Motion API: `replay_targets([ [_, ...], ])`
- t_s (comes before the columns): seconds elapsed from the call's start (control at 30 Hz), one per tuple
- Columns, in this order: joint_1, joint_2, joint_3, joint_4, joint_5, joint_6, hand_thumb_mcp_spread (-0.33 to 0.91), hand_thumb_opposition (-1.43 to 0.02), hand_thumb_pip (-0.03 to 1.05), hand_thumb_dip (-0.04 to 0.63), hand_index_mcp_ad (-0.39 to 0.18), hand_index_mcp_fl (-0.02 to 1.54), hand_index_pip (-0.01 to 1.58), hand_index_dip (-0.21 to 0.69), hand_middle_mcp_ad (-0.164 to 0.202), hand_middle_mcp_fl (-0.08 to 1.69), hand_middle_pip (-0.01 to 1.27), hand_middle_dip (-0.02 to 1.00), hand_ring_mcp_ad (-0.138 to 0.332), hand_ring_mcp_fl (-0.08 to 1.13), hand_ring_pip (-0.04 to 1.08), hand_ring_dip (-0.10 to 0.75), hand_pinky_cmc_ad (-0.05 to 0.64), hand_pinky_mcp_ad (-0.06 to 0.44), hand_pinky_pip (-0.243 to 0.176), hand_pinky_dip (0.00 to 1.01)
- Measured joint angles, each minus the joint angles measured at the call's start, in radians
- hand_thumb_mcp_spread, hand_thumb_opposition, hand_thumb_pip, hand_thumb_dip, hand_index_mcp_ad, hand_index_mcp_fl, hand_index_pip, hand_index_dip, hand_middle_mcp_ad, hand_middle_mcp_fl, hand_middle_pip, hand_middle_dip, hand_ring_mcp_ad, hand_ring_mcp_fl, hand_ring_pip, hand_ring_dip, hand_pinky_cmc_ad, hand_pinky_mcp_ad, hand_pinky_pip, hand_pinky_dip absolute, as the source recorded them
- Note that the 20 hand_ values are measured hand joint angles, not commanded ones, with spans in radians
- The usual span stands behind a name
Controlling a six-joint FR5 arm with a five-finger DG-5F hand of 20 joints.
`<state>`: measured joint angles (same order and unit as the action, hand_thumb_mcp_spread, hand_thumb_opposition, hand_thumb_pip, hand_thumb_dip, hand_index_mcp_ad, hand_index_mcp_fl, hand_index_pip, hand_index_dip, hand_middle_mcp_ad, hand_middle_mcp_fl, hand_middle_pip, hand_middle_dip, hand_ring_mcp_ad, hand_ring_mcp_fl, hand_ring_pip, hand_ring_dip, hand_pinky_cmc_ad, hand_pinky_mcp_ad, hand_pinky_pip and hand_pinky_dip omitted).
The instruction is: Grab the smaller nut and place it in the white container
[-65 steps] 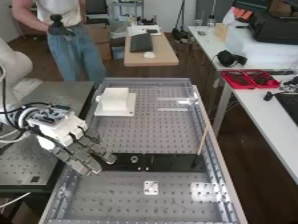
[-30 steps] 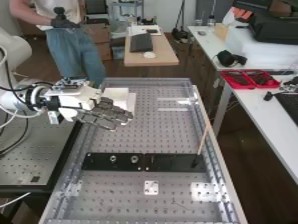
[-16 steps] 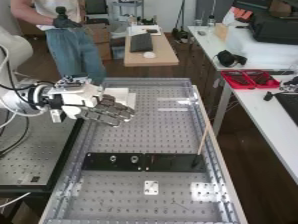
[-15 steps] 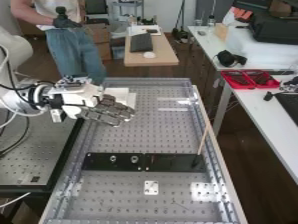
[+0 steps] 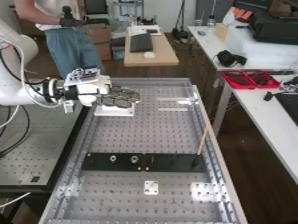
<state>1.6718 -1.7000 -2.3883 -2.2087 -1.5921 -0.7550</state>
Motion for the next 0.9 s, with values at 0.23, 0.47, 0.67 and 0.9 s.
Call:
replay_targets([
  [0.23,0.052,-0.023,0.021,0.007,-0.047,0.032,0.42,-0.9,0.71,0.192,-0.101,0.31,1.55,0.051,0.044,0.18,0.12,0.22,0.185,0.03,0.08,0.08,0.332,0.147,-0.021,0.19],
  [0.47,0.095,-0.042,0.038,0.022,-0.088,0.061,0.42,-0.91,0.71,0.192,-0.099,0.32,1.55,0.051,0.044,0.18,0.12,0.22,0.185,0.03,0.08,0.08,0.332,0.147,-0.021,0.19],
  [0.67,0.12,-0.05,0.039,0.024,-0.136,0.082,0.42,-0.91,0.71,0.192,-0.099,0.32,1.55,0.051,0.044,0.18,0.12,0.22,0.185,0.03,0.08,0.08,0.328,0.147,-0.017,0.19],
  [0.9,0.122,-0.053,0.036,0.008,-0.139,0.077,0.42,-0.93,0.71,0.192,-0.099,0.34,1.55,0.051,0.044,0.18,0.12,0.22,0.185,0.03,0.08,0.08,0.328,0.147,-0.019,0.19],
])
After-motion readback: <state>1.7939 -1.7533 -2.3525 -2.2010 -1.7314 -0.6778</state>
